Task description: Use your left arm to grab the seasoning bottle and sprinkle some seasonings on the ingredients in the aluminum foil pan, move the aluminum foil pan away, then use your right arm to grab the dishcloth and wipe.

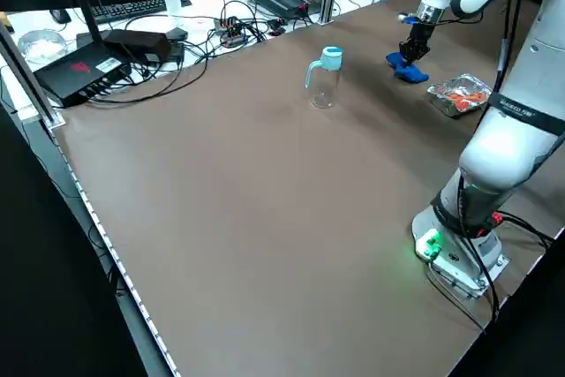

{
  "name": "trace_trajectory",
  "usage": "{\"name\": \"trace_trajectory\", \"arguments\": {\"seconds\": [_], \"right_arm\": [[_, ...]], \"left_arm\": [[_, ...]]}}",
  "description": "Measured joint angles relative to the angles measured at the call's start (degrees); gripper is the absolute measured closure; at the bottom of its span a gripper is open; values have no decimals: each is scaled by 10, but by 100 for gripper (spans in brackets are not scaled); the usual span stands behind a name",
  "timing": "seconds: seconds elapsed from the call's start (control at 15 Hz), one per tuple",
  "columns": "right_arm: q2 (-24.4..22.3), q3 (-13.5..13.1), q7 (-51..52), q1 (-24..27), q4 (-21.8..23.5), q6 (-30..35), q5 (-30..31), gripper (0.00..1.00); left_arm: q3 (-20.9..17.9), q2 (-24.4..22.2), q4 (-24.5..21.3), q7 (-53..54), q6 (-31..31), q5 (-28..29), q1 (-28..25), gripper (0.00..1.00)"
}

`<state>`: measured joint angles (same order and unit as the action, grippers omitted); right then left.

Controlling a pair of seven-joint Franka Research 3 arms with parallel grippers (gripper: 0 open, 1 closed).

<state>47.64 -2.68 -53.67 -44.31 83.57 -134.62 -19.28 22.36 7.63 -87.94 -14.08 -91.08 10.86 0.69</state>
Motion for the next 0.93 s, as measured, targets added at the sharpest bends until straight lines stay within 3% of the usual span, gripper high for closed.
{"name": "trace_trajectory", "arguments": {"seconds": [0.2,0.33,0.67,0.93], "right_arm": [[0,-4,13,35,-1,68,30,89],[0,-4,30,59,-5,92,36,89],[0,4,18,64,-5,89,36,89],[14,10,-57,10,-4,-16,36,89]], "left_arm": [[-109,-38,0,85,4,-62,45,1],[-146,-57,0,109,18,-84,57,1],[-145,-70,-11,110,35,-91,63,0],[-145,-70,-13,109,40,-91,63,0]]}}
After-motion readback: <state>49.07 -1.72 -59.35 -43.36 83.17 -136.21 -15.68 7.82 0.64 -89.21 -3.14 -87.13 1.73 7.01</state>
